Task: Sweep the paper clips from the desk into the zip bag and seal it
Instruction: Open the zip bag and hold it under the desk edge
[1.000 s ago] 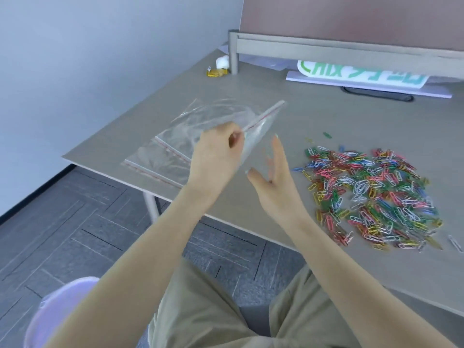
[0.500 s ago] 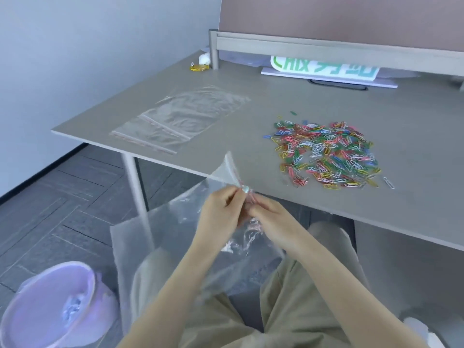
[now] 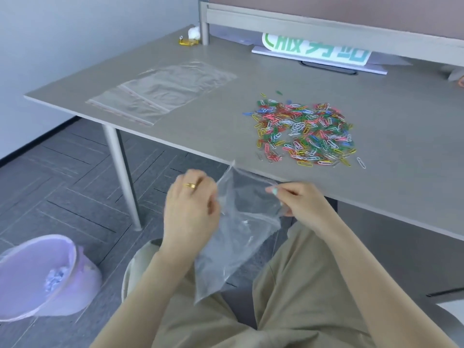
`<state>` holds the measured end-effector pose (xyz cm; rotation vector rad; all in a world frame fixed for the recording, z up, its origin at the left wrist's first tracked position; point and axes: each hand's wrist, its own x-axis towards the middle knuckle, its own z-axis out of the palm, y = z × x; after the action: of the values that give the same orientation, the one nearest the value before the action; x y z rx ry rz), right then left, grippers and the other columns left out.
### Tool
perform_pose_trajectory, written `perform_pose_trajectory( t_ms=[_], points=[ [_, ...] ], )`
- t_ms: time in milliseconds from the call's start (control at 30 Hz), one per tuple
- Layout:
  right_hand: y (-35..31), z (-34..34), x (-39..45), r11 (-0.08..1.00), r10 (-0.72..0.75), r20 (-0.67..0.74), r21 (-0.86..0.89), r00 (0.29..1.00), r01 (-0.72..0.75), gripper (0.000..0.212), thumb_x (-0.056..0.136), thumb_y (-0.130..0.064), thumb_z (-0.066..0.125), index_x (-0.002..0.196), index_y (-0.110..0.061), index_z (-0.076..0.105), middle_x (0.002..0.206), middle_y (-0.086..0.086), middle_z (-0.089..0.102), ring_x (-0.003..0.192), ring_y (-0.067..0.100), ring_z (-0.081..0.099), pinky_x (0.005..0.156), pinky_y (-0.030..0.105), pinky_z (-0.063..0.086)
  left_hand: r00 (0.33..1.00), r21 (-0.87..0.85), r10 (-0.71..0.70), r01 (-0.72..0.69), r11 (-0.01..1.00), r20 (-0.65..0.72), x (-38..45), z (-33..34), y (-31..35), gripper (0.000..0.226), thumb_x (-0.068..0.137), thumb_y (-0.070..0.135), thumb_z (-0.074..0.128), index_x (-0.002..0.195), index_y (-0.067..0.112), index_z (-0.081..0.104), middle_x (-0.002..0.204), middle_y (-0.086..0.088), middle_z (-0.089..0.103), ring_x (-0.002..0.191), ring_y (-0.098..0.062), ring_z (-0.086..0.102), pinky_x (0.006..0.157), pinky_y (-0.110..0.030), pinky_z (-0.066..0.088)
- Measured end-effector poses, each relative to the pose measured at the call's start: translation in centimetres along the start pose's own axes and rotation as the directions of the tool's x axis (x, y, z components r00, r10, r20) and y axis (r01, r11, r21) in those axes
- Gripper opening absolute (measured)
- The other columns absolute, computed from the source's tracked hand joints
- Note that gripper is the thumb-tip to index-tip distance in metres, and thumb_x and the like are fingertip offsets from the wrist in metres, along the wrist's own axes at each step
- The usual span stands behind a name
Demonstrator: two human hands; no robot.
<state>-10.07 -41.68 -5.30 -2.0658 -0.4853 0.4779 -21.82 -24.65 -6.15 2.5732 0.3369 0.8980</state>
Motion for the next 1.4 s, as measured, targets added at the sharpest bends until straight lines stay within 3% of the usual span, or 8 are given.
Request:
perform_pose_trajectory(
  t_ms=[133, 333, 500, 567, 667, 900, 1033, 1400],
  points=[
    [0.1, -0.1, 0.0, 0.997, -0.067, 0.071, -0.032, 0.995, 0.069, 0.021, 0.091, -0.028, 0.051, 0.082, -0.035, 0.069, 0.067, 0.012, 0.044, 0.063, 0.019, 0.041, 0.06, 0.028, 0.039, 0.839, 0.012, 0.487, -0.505, 0.863, 0.242, 0.0, 1.8, 3.3, 0.025, 0.073, 0.008, 0.038, 0.092, 0.014, 0.053, 0.099, -0.001, 0.059, 0.083, -0.023, 0.054, 0.074, -0.034, 0.038],
    [1.9, -1.6, 0.1, 0.984, -0.003, 0.133, -0.175, 0.991, 0.027, 0.029, 0.094, -0.017, 0.045, 0.115, -0.025, 0.063, 0.031, -0.012, 0.035, 0.032, 0.005, 0.027, 0.037, 0.016, 0.019, 0.786, 0.239, 0.279, -0.469, 0.85, 0.551, 3.2, 4.3, 2.3, 0.035, 0.078, 0.02, 0.033, 0.085, 0.016, 0.067, 0.109, -0.001, 0.063, 0.113, -0.021, 0.045, 0.087, -0.036, 0.016],
    [3.4, -2.5, -0.3, 0.953, 0.027, 0.109, -0.302, 0.994, 0.007, 0.034, 0.094, -0.01, 0.041, 0.121, -0.022, 0.06, 0.046, -0.019, 0.048, 0.031, -0.001, 0.039, 0.035, 0.011, 0.027, 0.666, 0.282, 0.157, -0.502, 0.817, 0.729, 3.6, 5.2, 1.7, 0.022, 0.081, 0.019, 0.044, 0.077, 0.013, 0.065, 0.111, -0.001, 0.06, 0.115, -0.015, 0.035, 0.088, -0.038, 0.005],
    [3.8, -2.5, -0.6, 0.923, 0.004, 0.064, -0.384, 0.998, 0.021, 0.035, 0.093, -0.007, 0.041, 0.116, -0.021, 0.063, 0.079, -0.013, 0.063, 0.055, -0.011, 0.054, 0.05, 0.008, 0.037, 0.642, 0.221, 0.159, -0.469, 0.855, 0.75, 3.6, 5.2, 1.6, 0.028, 0.083, 0.023, 0.041, 0.066, 0.014, 0.062, 0.105, -0.001, 0.062, 0.11, -0.015, 0.039, 0.087, -0.037, 0.007],
    [5.1, -2.3, -0.7, 0.889, -0.006, -0.068, -0.457, 0.998, -0.026, 0.034, 0.09, -0.009, 0.041, 0.106, -0.025, 0.066, 0.105, -0.001, 0.068, 0.095, 0.02, 0.06, 0.078, 0.033, 0.048, 0.634, 0.163, 0.207, -0.475, 0.865, 0.745, 3.2, 4.6, 1.0, 0.047, 0.077, 0.036, 0.025, 0.06, 0.014, 0.062, 0.098, 0.0, 0.064, 0.104, -0.015, 0.044, 0.086, -0.035, 0.015],
    [7.6, -2.4, -0.5, 0.873, -0.024, -0.265, -0.475, 0.964, -0.109, 0.025, 0.09, -0.018, 0.046, 0.105, -0.03, 0.064, 0.106, -0.002, 0.068, 0.095, 0.028, 0.061, 0.078, 0.039, 0.05, 0.634, 0.08, 0.226, -0.417, 0.905, 0.74, 1.6, 3.9, 2.0, 0.053, 0.082, 0.063, 0.034, 0.059, 0.017, 0.046, 0.075, 0.003, 0.051, 0.075, -0.013, 0.038, 0.075, -0.028, 0.032],
    [8.4, -2.7, -0.5, 0.894, -0.023, -0.295, -0.434, 0.955, -0.113, 0.025, 0.089, -0.019, 0.048, 0.107, -0.03, 0.062, 0.108, -0.002, 0.067, 0.092, 0.026, 0.06, 0.077, 0.038, 0.049, 0.552, -0.076, 0.35, -0.458, 0.886, 0.757, 1.2, 3.7, 1.6, 0.032, 0.085, 0.038, 0.053, 0.064, 0.019, 0.038, 0.079, 0.0, 0.052, 0.075, -0.014, 0.037, 0.084, -0.033, 0.038],
    [5.3, -1.7, -4.3, 0.826, -0.086, 0.173, -0.539, 0.981, 0.167, 0.042, 0.084, -0.047, 0.053, 0.125, -0.04, 0.048, 0.13, -0.025, 0.046, 0.108, 0.005, 0.053, 0.089, 0.029, 0.04, 0.65, -0.137, 0.508, -0.533, 0.835, 0.565, 1.9, 5.7, 3.1, 0.027, 0.085, 0.03, 0.043, 0.061, 0.024, 0.032, 0.052, 0.005, 0.041, 0.052, -0.019, 0.041, 0.072, -0.031, 0.044]
  ],
)
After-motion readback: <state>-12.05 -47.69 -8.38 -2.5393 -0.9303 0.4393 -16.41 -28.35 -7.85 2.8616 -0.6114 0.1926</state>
